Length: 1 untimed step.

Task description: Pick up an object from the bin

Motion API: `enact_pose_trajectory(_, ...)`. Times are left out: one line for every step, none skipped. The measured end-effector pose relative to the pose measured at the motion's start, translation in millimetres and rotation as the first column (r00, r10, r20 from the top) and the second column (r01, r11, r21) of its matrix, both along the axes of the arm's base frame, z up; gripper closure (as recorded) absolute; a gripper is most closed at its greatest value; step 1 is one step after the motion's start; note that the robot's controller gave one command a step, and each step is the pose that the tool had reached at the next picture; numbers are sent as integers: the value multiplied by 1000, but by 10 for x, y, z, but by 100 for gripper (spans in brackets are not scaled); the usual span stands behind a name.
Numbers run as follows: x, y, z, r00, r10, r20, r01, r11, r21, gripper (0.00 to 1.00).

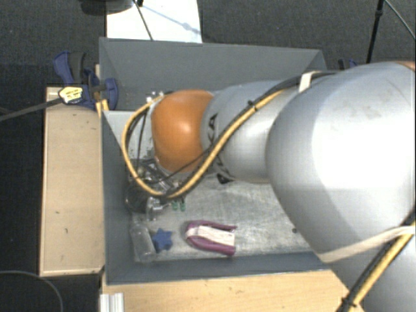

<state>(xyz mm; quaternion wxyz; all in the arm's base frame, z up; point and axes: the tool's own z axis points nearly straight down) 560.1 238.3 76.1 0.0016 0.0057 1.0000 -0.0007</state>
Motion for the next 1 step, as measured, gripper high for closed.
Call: enact_pose_trajectory(36,-122,1614,991,133,6,-133,991,3,100)
